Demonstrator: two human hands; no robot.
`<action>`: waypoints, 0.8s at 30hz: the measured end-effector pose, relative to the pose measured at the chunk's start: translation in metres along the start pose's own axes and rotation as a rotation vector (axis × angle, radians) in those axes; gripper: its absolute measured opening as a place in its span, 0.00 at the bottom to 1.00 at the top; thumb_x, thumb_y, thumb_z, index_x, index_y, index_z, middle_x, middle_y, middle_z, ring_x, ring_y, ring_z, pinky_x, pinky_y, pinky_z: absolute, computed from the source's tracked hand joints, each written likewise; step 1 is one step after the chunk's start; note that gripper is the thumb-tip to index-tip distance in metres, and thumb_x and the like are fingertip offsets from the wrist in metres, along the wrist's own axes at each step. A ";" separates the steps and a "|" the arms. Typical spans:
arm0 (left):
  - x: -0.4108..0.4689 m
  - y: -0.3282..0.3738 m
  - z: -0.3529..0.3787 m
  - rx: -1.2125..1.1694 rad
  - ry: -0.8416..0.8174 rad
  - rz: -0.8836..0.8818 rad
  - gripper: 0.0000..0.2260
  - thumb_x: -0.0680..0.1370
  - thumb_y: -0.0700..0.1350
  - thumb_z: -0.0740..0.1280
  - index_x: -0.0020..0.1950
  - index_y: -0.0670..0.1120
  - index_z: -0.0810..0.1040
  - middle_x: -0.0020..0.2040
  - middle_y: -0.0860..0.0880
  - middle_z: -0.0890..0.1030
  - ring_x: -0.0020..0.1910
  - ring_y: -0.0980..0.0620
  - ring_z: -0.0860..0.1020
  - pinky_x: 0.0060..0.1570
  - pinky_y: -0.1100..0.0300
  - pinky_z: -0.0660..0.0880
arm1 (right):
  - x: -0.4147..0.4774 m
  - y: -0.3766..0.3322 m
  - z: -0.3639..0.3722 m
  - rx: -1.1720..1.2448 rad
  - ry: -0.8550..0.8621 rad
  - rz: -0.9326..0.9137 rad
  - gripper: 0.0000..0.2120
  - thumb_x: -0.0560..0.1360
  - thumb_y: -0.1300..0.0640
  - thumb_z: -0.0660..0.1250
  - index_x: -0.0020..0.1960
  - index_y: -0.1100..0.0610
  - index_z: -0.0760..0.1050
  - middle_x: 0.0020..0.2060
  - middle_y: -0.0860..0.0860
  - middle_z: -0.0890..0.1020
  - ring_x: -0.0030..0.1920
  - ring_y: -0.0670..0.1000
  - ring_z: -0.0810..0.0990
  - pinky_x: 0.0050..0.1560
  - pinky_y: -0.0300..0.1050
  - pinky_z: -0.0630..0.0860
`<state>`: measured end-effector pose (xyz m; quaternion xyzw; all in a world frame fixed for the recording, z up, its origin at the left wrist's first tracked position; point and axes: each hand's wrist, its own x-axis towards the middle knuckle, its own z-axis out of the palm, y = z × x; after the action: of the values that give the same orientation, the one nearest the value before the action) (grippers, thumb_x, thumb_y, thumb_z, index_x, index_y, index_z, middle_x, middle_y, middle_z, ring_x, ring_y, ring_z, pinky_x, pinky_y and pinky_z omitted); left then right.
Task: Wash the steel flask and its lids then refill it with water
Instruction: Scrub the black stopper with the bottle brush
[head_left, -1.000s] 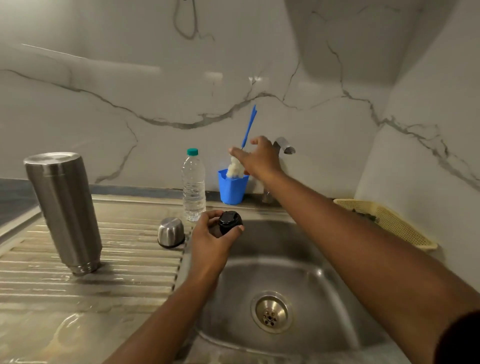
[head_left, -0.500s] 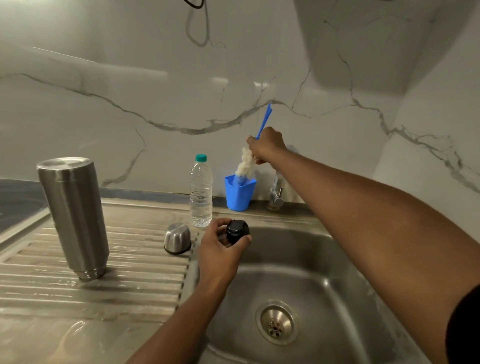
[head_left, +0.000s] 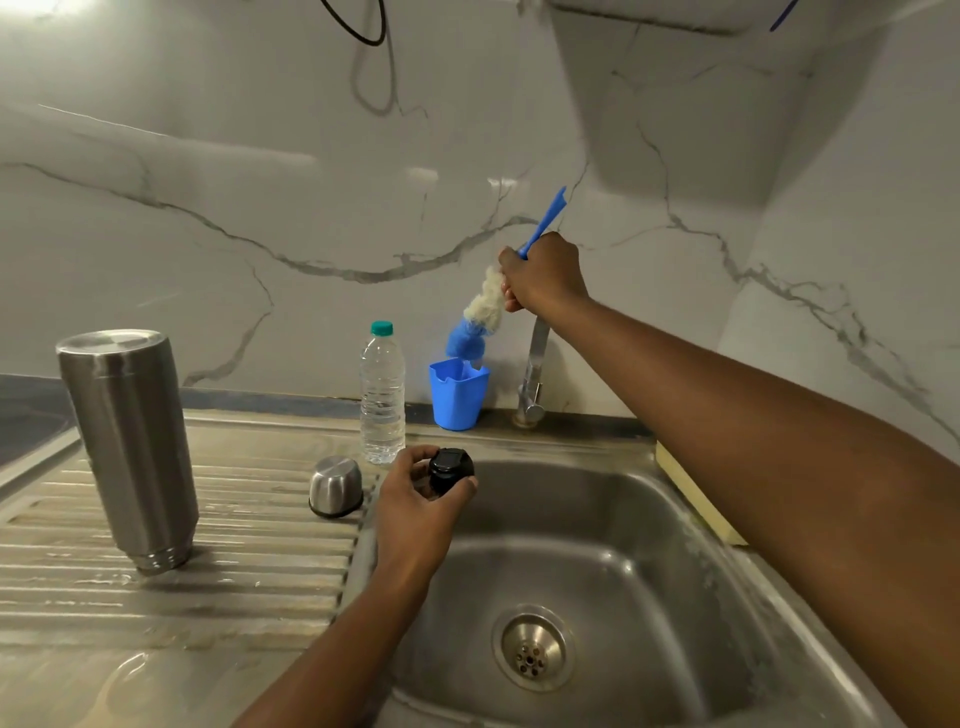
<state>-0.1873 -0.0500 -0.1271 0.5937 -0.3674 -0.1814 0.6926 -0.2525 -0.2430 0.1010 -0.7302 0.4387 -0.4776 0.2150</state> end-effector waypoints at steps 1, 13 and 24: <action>0.000 0.000 0.000 -0.001 0.001 -0.002 0.19 0.71 0.43 0.81 0.57 0.57 0.80 0.50 0.56 0.85 0.51 0.56 0.84 0.55 0.52 0.82 | -0.004 0.002 -0.001 0.016 0.005 -0.002 0.15 0.81 0.54 0.66 0.48 0.66 0.80 0.34 0.55 0.85 0.26 0.53 0.84 0.41 0.55 0.87; -0.005 0.004 -0.001 -0.023 0.004 0.043 0.19 0.72 0.46 0.81 0.57 0.60 0.79 0.52 0.58 0.85 0.52 0.61 0.83 0.57 0.53 0.82 | -0.041 0.011 -0.026 0.228 -0.019 0.082 0.14 0.81 0.52 0.70 0.53 0.64 0.82 0.37 0.55 0.86 0.31 0.50 0.86 0.47 0.50 0.87; -0.003 0.008 -0.002 -0.070 -0.011 0.021 0.20 0.76 0.44 0.78 0.58 0.65 0.78 0.51 0.63 0.83 0.54 0.54 0.85 0.62 0.45 0.82 | -0.171 0.084 -0.107 0.747 -0.155 0.083 0.11 0.81 0.57 0.68 0.56 0.62 0.85 0.44 0.60 0.86 0.43 0.56 0.84 0.47 0.49 0.85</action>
<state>-0.1889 -0.0449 -0.1204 0.5640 -0.3709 -0.1903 0.7128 -0.4107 -0.1309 0.0005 -0.6170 0.2462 -0.5389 0.5180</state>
